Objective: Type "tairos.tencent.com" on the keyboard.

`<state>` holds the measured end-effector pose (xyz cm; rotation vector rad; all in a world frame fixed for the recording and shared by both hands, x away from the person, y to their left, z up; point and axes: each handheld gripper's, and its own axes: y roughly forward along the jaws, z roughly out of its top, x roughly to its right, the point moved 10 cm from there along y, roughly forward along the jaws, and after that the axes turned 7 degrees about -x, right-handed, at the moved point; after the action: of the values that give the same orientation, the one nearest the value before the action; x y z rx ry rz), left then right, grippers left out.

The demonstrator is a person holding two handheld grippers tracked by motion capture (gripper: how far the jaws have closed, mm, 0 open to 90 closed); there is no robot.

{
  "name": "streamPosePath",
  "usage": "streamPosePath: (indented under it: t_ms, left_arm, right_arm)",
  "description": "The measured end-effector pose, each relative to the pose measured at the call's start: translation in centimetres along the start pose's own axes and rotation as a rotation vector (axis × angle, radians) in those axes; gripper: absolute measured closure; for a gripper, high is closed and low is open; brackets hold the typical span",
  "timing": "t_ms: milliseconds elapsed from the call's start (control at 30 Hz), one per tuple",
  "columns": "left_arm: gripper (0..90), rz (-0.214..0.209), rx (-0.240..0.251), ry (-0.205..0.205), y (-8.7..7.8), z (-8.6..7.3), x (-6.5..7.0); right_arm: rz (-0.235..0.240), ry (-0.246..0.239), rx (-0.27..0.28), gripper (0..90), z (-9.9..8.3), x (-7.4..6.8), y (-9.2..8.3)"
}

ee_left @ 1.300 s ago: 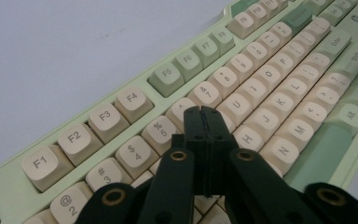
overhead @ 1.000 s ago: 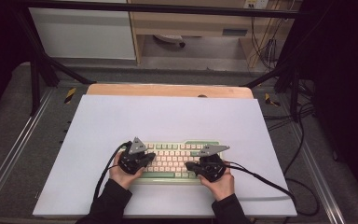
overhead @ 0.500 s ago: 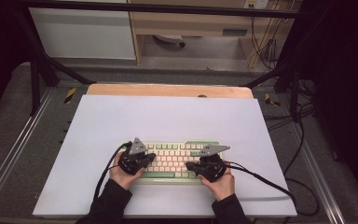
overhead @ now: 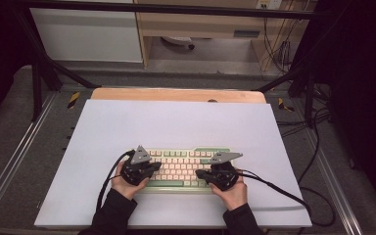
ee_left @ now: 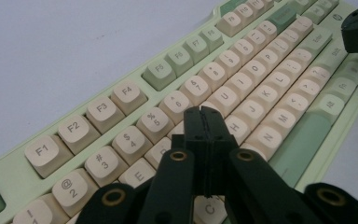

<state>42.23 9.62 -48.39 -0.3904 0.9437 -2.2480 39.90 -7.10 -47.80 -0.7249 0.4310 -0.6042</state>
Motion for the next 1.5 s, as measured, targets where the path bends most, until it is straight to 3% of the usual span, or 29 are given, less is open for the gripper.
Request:
streamPosePath:
  t_ms: [500,1500]
  left_arm:
    - [90.0,0.011,0.011,-0.026,-1.4,-0.6,-0.9]
    - [90.0,0.060,-0.016,-0.052,-0.4,-1.5,-2.9]
  right_arm:
    - [0.002,-0.006,-0.005,90.0,-0.1,0.0,0.0]
    - [0.004,-0.003,-0.007,90.0,-0.1,-0.1,0.2]
